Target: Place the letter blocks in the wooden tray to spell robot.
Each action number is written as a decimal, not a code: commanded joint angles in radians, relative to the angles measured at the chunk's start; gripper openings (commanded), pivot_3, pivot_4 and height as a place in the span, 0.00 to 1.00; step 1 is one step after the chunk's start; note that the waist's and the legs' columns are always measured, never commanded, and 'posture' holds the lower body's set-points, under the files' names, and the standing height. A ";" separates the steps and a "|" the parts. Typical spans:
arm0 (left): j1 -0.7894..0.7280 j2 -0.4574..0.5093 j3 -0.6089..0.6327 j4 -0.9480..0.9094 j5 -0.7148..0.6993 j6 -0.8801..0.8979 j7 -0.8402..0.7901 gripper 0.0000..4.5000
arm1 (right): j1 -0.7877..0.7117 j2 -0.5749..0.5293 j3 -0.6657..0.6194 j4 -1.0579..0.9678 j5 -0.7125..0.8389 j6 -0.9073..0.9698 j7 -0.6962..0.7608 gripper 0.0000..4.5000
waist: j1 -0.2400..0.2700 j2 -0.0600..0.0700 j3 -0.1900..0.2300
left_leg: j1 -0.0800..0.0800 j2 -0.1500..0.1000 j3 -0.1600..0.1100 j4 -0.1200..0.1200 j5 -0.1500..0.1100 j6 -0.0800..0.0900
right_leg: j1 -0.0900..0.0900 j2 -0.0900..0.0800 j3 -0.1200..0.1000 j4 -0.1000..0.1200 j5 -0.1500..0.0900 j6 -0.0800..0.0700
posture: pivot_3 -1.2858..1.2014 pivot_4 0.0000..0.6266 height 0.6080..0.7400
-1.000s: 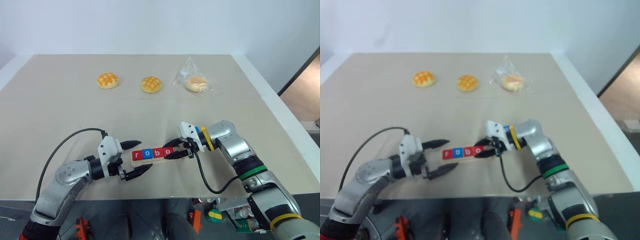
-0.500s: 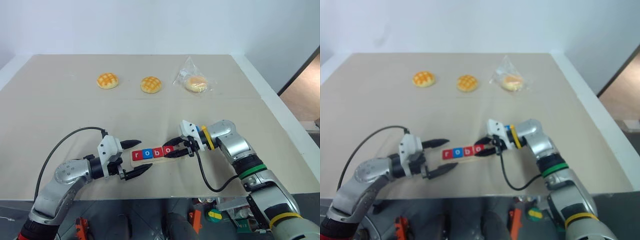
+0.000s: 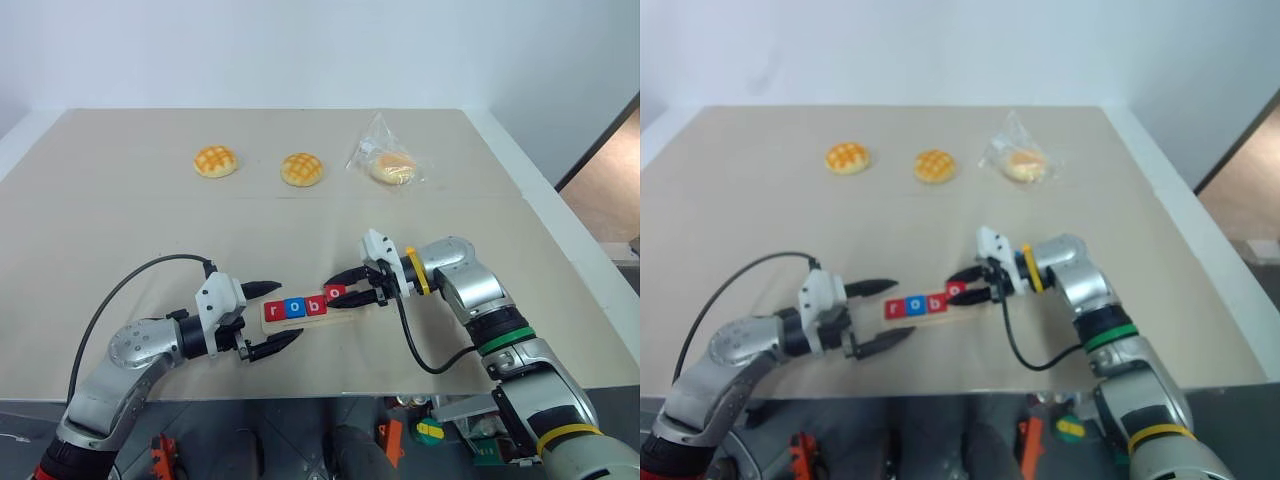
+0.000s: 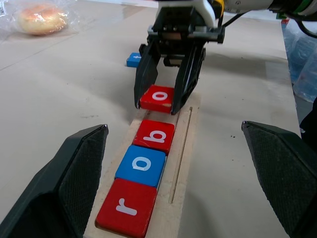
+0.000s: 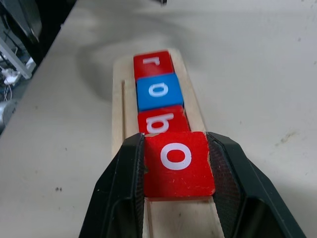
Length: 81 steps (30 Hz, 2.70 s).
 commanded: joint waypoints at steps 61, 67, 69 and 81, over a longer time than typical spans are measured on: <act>-0.018 -0.001 -0.010 -0.011 0.047 -0.025 -0.022 1.00 | 0.047 0.012 -0.080 -0.039 0.018 -0.148 -0.045 0.39 | 0.000 0.000 0.000 | 0.000 0.000 0.000 0.000 0.000 0.000 | 0.000 0.000 0.000 0.000 0.001 -0.001 | 0.52 0.24 1.00; -0.012 0.002 -0.010 -0.014 0.052 -0.025 -0.021 1.00 | 0.060 0.018 -0.052 -0.047 0.002 -0.167 -0.023 0.39 | -0.001 0.000 0.000 | 0.000 0.000 0.000 0.000 0.000 0.000 | 0.000 0.000 0.000 0.000 0.000 -0.001 | 0.52 0.24 1.00; -0.011 0.003 -0.010 -0.015 0.053 -0.025 -0.021 1.00 | 0.055 0.020 -0.047 -0.038 -0.005 -0.177 -0.016 0.39 | -0.001 0.000 0.000 | 0.000 0.000 0.000 0.000 0.000 0.000 | 0.000 0.000 0.000 0.000 0.000 -0.001 | 0.52 0.24 1.00; 0.003 0.003 -0.010 -0.027 0.059 -0.029 -0.012 1.00 | 0.008 0.030 -0.003 0.043 -0.047 -0.217 0.047 0.39 | -0.001 0.000 0.000 | 0.000 0.000 0.000 0.000 0.000 0.000 | 0.000 0.000 0.000 0.000 0.000 0.000 | 0.52 0.24 1.00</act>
